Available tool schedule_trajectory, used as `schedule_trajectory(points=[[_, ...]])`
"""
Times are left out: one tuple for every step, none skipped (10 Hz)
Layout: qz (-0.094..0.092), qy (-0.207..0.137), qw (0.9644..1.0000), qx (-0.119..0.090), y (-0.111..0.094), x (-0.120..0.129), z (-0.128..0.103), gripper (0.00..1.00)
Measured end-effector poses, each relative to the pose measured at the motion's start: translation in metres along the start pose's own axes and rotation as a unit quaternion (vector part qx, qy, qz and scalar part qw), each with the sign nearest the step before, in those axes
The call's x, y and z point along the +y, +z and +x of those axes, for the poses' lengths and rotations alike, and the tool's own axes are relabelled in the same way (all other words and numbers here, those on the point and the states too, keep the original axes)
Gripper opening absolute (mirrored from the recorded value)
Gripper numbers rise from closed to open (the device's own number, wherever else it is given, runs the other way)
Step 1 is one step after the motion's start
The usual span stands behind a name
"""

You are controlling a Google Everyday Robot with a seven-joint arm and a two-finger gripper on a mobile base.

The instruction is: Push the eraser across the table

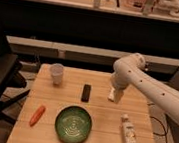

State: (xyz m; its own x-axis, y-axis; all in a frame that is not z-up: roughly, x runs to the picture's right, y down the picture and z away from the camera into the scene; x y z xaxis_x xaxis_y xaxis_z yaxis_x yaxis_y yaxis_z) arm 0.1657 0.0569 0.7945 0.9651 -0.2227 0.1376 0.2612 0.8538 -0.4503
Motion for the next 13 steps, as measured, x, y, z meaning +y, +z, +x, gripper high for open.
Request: schedule_trajectory(points=[[0.0, -0.001, 1.0, 0.0, 0.001, 0.0, 0.0, 0.62], [0.0, -0.002, 1.0, -0.001, 0.001, -0.002, -0.001, 0.58], [0.0, -0.003, 1.0, -0.001, 0.001, -0.002, -0.001, 0.56], [0.0, -0.004, 1.0, -0.002, 0.002, -0.003, -0.002, 0.54], [0.0, -0.004, 1.0, -0.003, 0.003, -0.003, -0.001, 0.43], [-0.001, -0.004, 1.0, -0.003, 0.004, -0.003, 0.0, 0.33], [-0.002, -0.004, 1.0, -0.003, 0.006, -0.003, 0.001, 0.25], [-0.004, -0.003, 1.0, -0.004, 0.008, -0.002, 0.002, 0.14], [-0.005, -0.003, 1.0, -0.005, 0.012, -0.003, 0.001, 0.06], [-0.005, -0.004, 1.0, -0.006, 0.015, -0.004, 0.0, 0.03], [-0.007, -0.004, 0.9999, -0.006, 0.021, -0.004, 0.0, 0.02], [-0.011, -0.003, 0.9999, -0.006, 0.029, -0.003, 0.001, 0.02], [-0.013, -0.001, 0.9999, -0.006, 0.034, -0.002, 0.003, 0.02]])
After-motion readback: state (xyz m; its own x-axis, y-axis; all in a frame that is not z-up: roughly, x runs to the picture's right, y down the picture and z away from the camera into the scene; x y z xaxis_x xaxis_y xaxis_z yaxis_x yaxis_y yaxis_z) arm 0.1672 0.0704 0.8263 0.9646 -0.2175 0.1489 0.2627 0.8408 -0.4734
